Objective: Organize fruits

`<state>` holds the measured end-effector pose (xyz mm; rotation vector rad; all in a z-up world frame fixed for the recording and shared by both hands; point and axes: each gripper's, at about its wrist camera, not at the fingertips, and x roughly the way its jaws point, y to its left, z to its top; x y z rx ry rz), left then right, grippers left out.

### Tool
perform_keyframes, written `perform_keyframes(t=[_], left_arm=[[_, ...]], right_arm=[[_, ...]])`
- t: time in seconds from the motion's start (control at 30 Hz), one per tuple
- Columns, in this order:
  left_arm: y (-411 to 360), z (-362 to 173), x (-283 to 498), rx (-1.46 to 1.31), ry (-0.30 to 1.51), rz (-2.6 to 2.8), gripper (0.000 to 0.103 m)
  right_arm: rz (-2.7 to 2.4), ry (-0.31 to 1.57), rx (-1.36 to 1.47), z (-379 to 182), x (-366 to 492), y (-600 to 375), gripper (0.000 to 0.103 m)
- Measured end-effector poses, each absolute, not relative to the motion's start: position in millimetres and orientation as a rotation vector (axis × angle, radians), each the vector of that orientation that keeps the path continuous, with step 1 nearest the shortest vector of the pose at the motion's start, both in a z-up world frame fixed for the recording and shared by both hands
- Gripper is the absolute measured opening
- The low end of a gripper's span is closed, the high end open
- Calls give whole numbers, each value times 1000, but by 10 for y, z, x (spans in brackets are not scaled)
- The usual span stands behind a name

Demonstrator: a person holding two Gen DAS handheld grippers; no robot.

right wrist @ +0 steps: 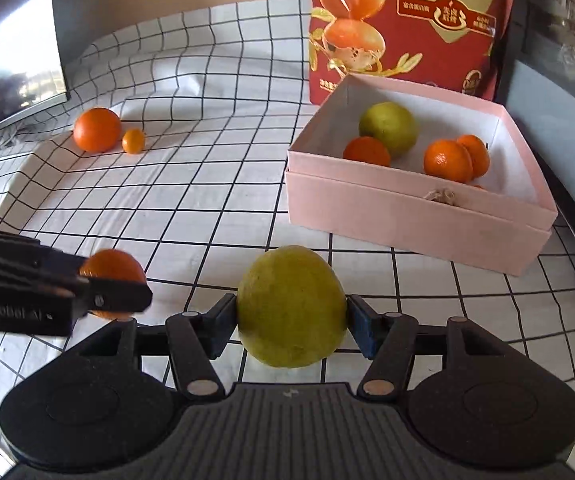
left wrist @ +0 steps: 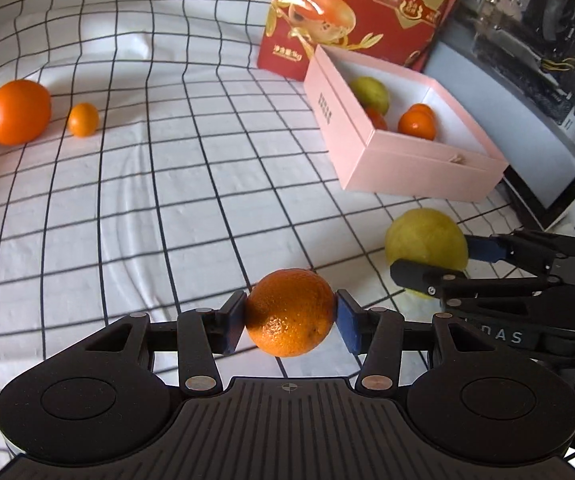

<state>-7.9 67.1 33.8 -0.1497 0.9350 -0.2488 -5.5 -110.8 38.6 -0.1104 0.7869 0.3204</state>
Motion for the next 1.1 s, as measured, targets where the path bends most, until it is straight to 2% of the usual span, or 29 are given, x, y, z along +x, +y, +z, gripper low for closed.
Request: perform_keyframes(t=[0.1, 0.27, 0.5, 0.83, 1.0, 1.1], left_arm=[[632, 298, -107, -138, 914, -230, 53], [563, 302, -134, -129, 885, -170, 53], [518, 306, -135, -133, 907, -137, 54], [407, 259, -116, -44, 936, -166, 54], [314, 234, -199, 42, 899, -171, 53], [339, 236, -199, 11, 893, -175, 57]], right_arm=[[343, 759, -112, 365, -93, -1145, 61], [360, 716, -94, 267, -200, -1275, 74], [413, 718, -84, 156, -238, -1411, 80], [481, 731, -143, 113, -203, -1339, 102], [489, 743, -239, 104, -196, -1226, 103], [458, 750, -231, 139, -186, -1220, 97]])
